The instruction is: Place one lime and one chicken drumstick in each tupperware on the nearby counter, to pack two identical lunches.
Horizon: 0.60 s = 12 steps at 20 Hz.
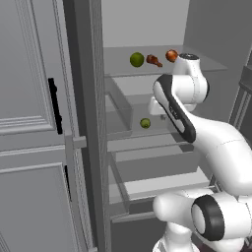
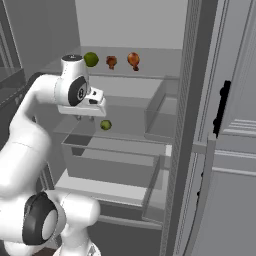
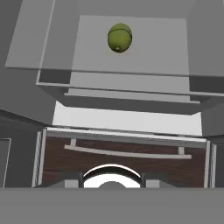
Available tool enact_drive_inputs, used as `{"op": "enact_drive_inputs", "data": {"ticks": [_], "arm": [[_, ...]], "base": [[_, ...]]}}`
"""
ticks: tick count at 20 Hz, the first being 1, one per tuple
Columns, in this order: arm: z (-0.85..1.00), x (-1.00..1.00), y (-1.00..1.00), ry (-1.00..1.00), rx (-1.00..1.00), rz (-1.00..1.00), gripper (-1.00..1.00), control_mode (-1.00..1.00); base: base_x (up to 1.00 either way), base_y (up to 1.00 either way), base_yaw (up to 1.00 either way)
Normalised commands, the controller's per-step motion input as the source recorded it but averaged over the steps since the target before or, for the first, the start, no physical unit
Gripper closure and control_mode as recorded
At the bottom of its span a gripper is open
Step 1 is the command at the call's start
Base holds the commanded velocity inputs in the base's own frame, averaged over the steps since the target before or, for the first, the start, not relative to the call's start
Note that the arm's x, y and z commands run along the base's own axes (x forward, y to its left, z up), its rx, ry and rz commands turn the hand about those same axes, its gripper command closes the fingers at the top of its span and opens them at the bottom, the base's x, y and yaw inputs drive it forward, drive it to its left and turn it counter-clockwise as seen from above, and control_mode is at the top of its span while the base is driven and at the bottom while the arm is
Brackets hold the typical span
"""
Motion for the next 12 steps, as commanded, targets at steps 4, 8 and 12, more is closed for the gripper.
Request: {"op": "enact_drive_inputs", "data": {"ticks": [4, 8, 12], "arm": [[0.2, -0.2, -0.05, -0.17, 0.0, 0.01, -1.0, -1.0], [0.62, -0.08, 0.0, -0.48, -0.02, 0.04, -1.0, -1.0], [0.61, -0.14, -0.06, -0.31, 0.01, 0.0, -1.0, -1.0]], "base": [[0.0, 0.0, 0.0], [0.0, 0.0, 0.0], [0.0, 0.0, 0.0]]}}
